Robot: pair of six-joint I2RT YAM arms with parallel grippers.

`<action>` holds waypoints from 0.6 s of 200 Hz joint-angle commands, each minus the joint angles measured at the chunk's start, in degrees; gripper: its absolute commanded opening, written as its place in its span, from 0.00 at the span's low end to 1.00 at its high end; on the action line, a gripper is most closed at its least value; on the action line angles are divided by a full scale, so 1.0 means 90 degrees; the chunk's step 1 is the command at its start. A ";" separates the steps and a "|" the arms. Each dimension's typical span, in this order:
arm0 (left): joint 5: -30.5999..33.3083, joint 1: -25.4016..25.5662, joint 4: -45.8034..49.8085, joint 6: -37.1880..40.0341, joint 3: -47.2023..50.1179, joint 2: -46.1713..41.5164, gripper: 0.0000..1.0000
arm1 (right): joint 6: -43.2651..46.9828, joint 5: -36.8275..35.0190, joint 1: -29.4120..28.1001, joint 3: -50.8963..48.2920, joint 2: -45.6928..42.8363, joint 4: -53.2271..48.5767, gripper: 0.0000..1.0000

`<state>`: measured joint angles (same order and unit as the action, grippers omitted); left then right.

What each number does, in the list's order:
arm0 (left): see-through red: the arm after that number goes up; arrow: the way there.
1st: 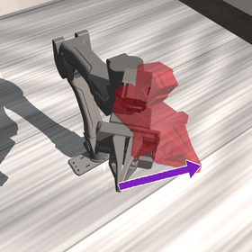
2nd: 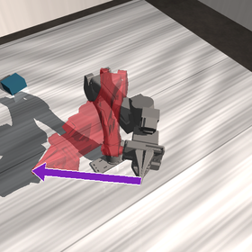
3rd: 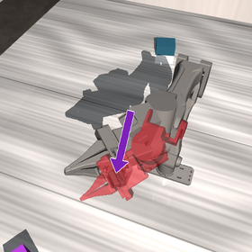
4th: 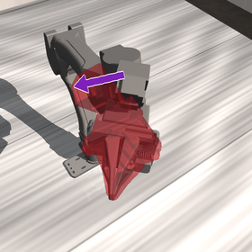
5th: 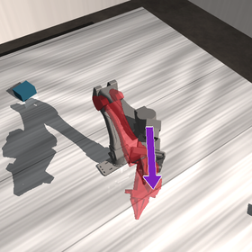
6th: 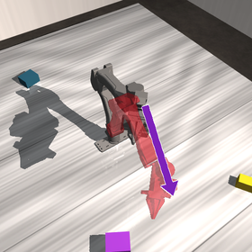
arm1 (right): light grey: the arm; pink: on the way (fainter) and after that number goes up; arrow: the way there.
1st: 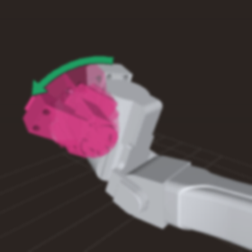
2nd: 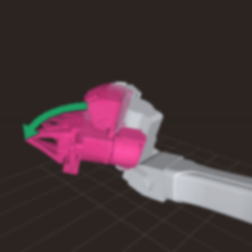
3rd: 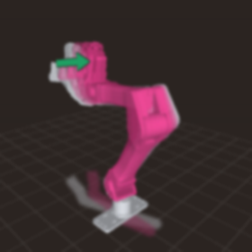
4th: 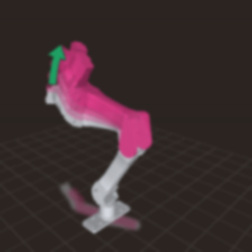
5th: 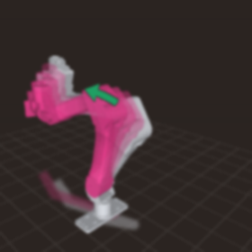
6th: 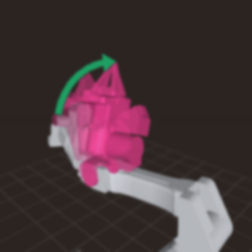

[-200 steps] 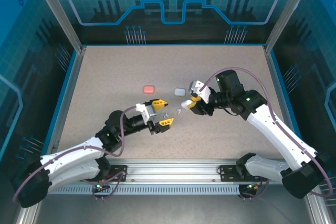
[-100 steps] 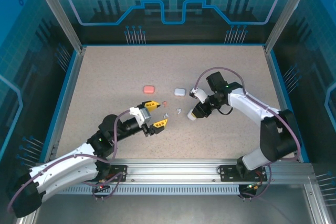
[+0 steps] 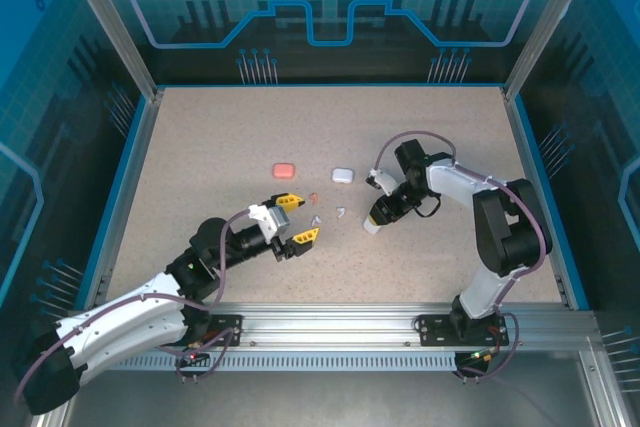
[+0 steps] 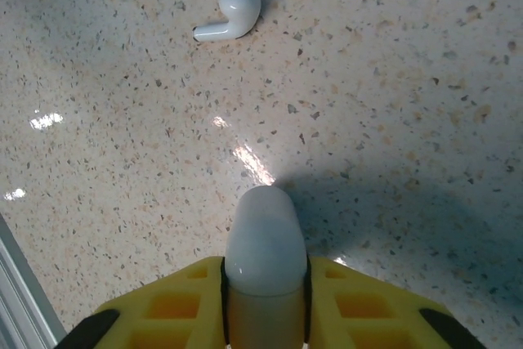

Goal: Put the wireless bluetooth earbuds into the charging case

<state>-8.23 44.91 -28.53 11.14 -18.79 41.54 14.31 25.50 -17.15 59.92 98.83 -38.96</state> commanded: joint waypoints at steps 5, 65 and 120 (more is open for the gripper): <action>0.0184 0.0021 0.0026 0.0183 0.0051 -0.0084 0.69 | -0.0215 -0.0219 0.0098 0.0127 0.0123 -0.0072 0.29; 0.0410 0.0024 -0.0049 0.0138 0.0061 -0.0104 0.70 | -0.0152 -0.1078 0.0043 0.0318 -0.0619 -0.0094 0.53; 0.1069 0.0025 -0.0094 -0.0034 0.0059 -0.0205 0.73 | 0.0983 -0.2073 -0.0442 0.1188 -0.0542 -0.0551 0.68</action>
<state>-3.31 44.91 -28.56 11.97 -18.79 41.15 16.49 12.51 -18.31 66.54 93.32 -40.73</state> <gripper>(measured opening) 0.722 0.648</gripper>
